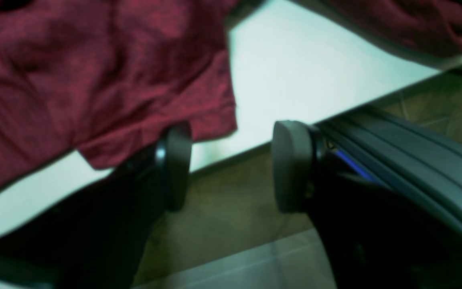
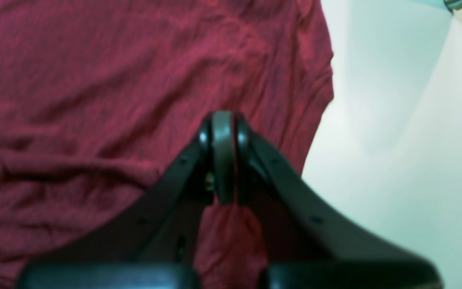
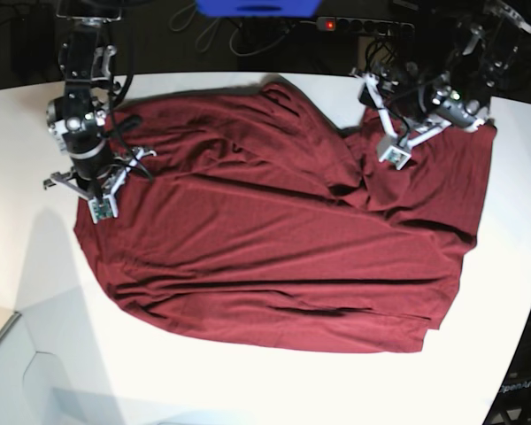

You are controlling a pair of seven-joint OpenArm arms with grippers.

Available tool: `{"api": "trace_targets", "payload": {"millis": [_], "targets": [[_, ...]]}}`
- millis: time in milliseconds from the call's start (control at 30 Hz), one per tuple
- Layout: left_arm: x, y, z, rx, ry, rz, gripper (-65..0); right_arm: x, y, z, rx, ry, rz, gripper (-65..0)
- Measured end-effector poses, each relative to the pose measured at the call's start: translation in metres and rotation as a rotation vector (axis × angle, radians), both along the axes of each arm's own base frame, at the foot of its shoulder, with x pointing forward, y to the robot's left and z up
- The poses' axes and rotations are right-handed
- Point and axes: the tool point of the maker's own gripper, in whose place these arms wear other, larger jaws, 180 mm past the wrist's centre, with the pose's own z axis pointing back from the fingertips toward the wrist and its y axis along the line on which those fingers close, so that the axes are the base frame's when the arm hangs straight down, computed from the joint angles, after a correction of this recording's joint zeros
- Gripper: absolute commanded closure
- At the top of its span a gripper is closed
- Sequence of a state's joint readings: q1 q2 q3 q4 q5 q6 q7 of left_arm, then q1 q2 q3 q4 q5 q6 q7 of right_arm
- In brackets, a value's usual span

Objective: Layout the t-shirt on the table in an organized manner, then fold the t-shirt properly

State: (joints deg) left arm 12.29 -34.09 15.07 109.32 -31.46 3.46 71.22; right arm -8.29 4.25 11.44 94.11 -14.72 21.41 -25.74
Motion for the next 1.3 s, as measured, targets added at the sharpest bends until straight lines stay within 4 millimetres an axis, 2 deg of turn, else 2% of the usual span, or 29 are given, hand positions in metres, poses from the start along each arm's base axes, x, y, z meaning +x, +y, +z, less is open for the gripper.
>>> {"api": "trace_targets", "payload": {"millis": [100,233,300,500,633,833,1067,1200,1300], "targets": [[0.001,0.009,-0.010,0.025,0.020,0.024,-31.7,0.000,-0.001,0.000,-0.002,0.003,-0.003,0.0],[0.002,0.004,-0.013,0.005,0.035,0.036,-31.7,0.001,-0.002,0.001,-0.003,-0.001,-0.003,0.0],[0.008,0.009,-0.014,0.030,0.012,0.041,-31.7,0.001,-0.002,0.001,-0.005,-0.002,-0.003,0.0],[0.007,0.015,-0.022,0.075,0.020,0.052,-31.4,0.002,-0.002,0.002,-0.004,-0.005,-0.002,0.0],[0.003,0.011,-0.028,0.103,0.020,0.007,-25.0,0.003,-0.003,0.003,-0.007,-0.008,-0.002,0.0],[0.004,0.009,-0.027,0.126,-0.001,-0.021,-22.4,0.003,-0.002,0.003,-0.006,-0.008,0.001,0.0],[0.001,0.005,-0.020,0.131,-0.014,-0.043,-11.6,0.003,-0.002,0.003,-0.006,-0.007,0.000,0.0],[0.002,0.004,-0.018,0.129,-0.020,-0.045,0.0,0.004,-0.002,0.003,-0.006,-0.010,0.000,0.0],[0.007,0.001,-0.011,0.117,-0.045,-0.043,-0.1,0.004,-0.003,0.003,-0.007,-0.010,-0.001,0.0]]}}
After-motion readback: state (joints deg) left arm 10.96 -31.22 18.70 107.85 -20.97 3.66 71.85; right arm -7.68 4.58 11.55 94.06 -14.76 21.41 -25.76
